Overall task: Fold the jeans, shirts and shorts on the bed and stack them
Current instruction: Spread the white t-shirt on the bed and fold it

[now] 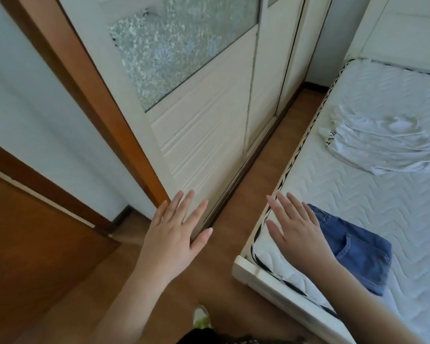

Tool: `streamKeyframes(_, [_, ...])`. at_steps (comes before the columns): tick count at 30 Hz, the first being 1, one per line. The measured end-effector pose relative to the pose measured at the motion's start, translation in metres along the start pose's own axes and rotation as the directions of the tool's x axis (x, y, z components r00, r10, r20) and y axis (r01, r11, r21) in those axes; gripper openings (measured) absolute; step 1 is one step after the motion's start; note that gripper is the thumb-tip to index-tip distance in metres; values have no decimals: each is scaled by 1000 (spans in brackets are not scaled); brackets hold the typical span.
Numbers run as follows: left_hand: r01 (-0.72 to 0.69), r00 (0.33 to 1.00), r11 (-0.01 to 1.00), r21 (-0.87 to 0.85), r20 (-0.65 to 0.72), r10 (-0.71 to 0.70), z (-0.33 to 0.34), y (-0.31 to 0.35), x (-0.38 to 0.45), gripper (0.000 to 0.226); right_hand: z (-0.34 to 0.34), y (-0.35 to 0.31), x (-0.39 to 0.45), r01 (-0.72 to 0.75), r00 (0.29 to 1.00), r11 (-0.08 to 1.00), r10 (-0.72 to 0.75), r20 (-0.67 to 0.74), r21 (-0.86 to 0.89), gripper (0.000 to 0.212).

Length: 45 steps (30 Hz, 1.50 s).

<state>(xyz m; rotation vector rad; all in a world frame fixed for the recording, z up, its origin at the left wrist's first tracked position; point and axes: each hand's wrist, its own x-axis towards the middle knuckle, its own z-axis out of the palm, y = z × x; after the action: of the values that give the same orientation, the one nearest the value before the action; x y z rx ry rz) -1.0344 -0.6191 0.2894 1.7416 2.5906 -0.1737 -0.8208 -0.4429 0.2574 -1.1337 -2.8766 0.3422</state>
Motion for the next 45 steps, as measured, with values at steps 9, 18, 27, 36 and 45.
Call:
streamKeyframes(9, [-182,983,983,-32,-34,181,-9,-65,48,72,-6,-54,30,-109,994,993,107,-36,-42,63])
streamKeyframes(18, [-391,919,919,-44,-79,387,-13,-31,141,72,-14,-3,57,-306,947,951,299,-120,-38,70])
streamKeyframes(27, [-560,821,828,-12,-146,552,-39,48,269,69,-41,72,104,-509,839,859,511,-187,61,63])
streamKeyframes(36, [-671,730,741,21,-153,666,-56,114,346,73,-73,126,111,-607,755,787,615,-229,110,62])
streamKeyframes(45, [-764,627,642,62,-168,761,-57,181,423,73,-75,178,114,-706,642,691,717,-269,155,63])
